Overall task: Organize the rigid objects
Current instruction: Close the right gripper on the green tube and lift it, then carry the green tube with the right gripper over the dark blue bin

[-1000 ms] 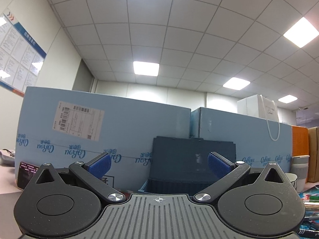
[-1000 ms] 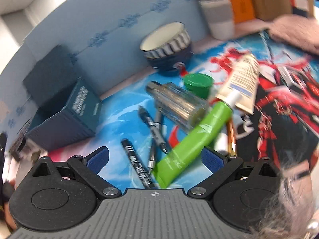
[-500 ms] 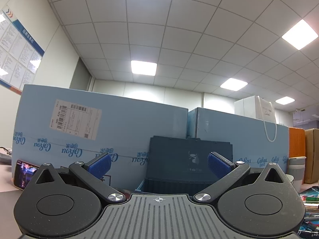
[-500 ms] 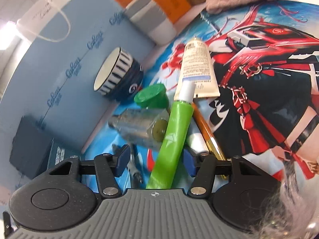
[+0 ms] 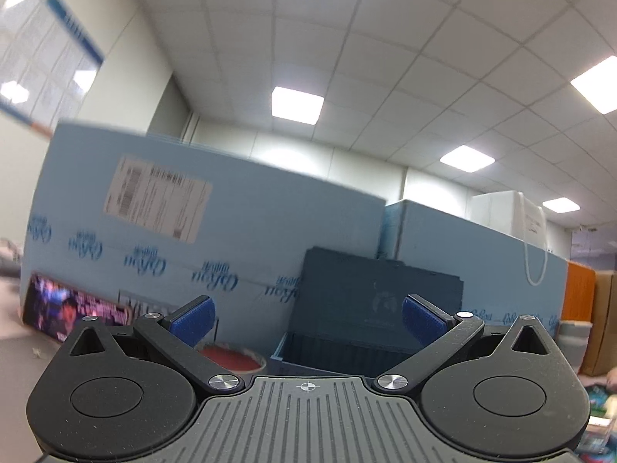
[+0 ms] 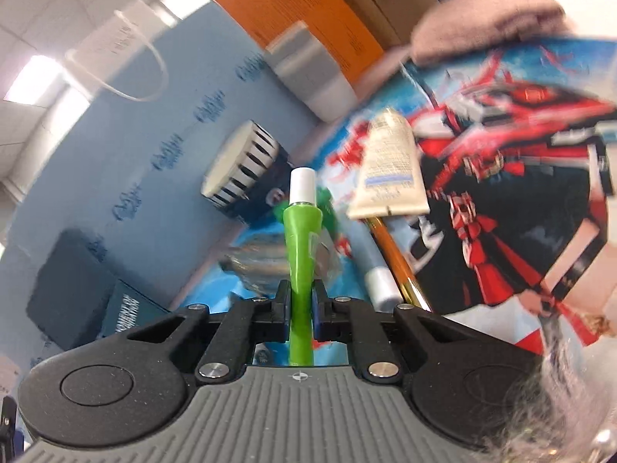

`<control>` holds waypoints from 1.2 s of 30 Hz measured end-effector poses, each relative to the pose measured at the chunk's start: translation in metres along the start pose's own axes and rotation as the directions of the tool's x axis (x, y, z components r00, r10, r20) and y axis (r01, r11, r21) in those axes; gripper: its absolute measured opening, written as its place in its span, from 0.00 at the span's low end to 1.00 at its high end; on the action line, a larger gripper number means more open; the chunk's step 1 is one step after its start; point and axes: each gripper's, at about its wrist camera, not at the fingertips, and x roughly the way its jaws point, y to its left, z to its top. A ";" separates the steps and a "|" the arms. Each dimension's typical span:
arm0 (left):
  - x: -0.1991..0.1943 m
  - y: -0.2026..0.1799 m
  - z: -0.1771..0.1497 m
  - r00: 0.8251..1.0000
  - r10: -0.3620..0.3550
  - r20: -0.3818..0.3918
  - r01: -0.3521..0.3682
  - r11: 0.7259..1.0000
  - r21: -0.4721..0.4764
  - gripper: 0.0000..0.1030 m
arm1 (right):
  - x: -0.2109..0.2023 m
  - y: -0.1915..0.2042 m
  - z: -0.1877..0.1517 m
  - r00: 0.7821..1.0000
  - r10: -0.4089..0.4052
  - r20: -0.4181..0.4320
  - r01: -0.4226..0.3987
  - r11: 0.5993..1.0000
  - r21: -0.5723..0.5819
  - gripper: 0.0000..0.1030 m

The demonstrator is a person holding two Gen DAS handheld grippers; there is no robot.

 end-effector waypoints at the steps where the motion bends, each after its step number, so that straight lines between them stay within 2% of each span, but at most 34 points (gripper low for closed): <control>1: 0.006 0.004 0.004 0.999 0.003 -0.036 -0.004 1.000 -0.023 1.00 | -0.005 0.003 0.000 1.000 0.009 0.021 -0.008 1.000 -0.019 0.10; 3: 0.022 0.012 0.012 0.993 -0.003 -0.121 -0.005 0.998 -0.059 1.00 | -0.015 0.007 0.000 0.998 0.028 0.059 -0.026 0.999 -0.044 0.10; 6: 0.045 0.024 0.018 0.972 -0.010 -0.234 -0.018 0.993 -0.115 0.99 | -0.024 0.015 0.002 0.994 0.070 0.083 -0.064 0.995 -0.073 0.09; 9: 0.071 0.032 0.022 0.942 -0.052 -0.332 -0.011 0.982 -0.186 0.99 | -0.030 0.028 0.003 0.987 0.117 0.112 -0.103 0.987 -0.120 0.09; 12: 0.096 0.029 0.024 0.911 -0.084 -0.405 0.001 0.980 -0.200 0.97 | -0.030 0.044 0.004 0.977 0.165 0.132 -0.143 0.976 -0.163 0.09; 15: 0.117 0.026 0.021 0.880 -0.113 -0.462 0.008 0.975 -0.222 0.94 | -0.025 0.059 0.008 0.965 0.235 0.116 -0.214 0.962 -0.168 0.09; 17: 0.127 0.023 0.017 0.862 -0.131 -0.489 0.019 0.973 -0.229 0.88 | -0.022 0.073 0.012 0.952 0.283 0.118 -0.259 0.948 -0.186 0.09; 18: 0.130 0.023 0.014 0.859 -0.132 -0.495 0.014 0.972 -0.235 0.84 | -0.020 0.081 0.014 0.944 0.308 0.121 -0.281 0.939 -0.198 0.09; 20: 0.136 0.023 0.008 0.846 -0.118 -0.520 -0.008 0.972 -0.235 0.62 | -0.016 0.102 0.017 0.921 0.370 0.126 -0.335 0.913 -0.232 0.09; 24: 0.140 0.025 0.000 0.843 -0.085 -0.532 -0.033 0.977 -0.209 0.49 | 0.001 0.144 0.019 0.883 0.450 0.134 -0.392 0.863 -0.319 0.09; 26: 0.141 0.026 -0.001 0.842 -0.070 -0.535 -0.042 0.980 -0.194 0.37 | 0.013 0.164 0.018 0.865 0.486 0.128 -0.420 0.839 -0.347 0.10; 29: 0.139 0.028 -0.002 0.838 -0.064 -0.542 -0.042 0.982 -0.182 0.31 | 0.037 0.190 0.011 0.843 0.530 0.092 -0.463 0.803 -0.376 0.09; 32: 0.135 0.033 0.000 0.832 -0.074 -0.549 -0.035 0.982 -0.186 0.26 | 0.060 0.215 -0.002 0.837 0.544 0.054 -0.474 0.772 -0.423 0.10; 36: 0.124 0.038 0.003 0.807 -0.108 -0.581 -0.021 0.977 -0.212 0.26 | 0.088 0.238 -0.018 0.855 0.519 0.017 -0.452 0.761 -0.466 0.10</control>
